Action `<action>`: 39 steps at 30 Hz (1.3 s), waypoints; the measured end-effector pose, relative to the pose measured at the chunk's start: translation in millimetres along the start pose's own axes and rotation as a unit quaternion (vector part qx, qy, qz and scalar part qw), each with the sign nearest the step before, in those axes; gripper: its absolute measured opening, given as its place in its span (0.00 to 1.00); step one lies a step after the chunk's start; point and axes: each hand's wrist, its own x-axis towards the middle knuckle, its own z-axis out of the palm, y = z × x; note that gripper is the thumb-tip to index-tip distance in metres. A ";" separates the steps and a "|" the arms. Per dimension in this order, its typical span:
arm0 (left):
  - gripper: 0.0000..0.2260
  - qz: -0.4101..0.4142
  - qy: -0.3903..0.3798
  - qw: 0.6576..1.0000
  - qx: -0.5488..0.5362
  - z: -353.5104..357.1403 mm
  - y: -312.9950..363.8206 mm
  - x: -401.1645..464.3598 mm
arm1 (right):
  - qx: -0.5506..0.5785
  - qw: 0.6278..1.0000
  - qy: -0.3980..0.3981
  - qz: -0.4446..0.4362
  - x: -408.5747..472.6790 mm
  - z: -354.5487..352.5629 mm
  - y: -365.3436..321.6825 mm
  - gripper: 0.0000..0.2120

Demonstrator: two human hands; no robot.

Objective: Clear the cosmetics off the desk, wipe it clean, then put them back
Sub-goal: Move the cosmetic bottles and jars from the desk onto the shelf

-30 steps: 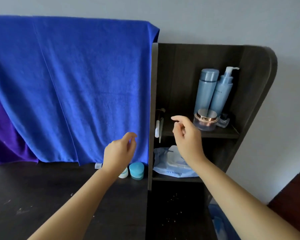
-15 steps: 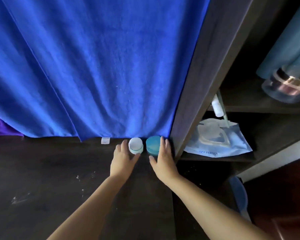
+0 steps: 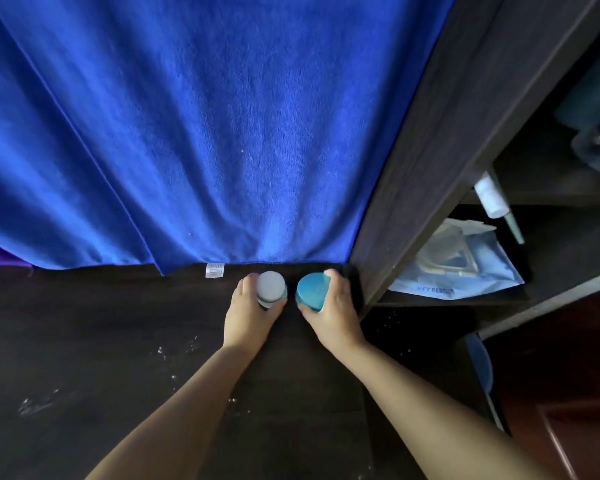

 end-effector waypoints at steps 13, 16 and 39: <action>0.23 0.122 0.112 0.971 -0.173 -34.0 152.2 -139.5 | 0.075 0.988 0.013 -0.131 -91.2 -217.1 -1.8 0.33; 0.25 0.201 0.133 0.948 -0.208 -28.3 213.7 -157.6 | 0.081 0.983 0.065 -0.152 -90.5 -276.3 2.7 0.33; 0.24 0.216 0.071 0.965 0.127 -15.5 357.2 -56.6 | -0.136 0.976 0.056 -0.161 88.8 -352.1 -58.8 0.25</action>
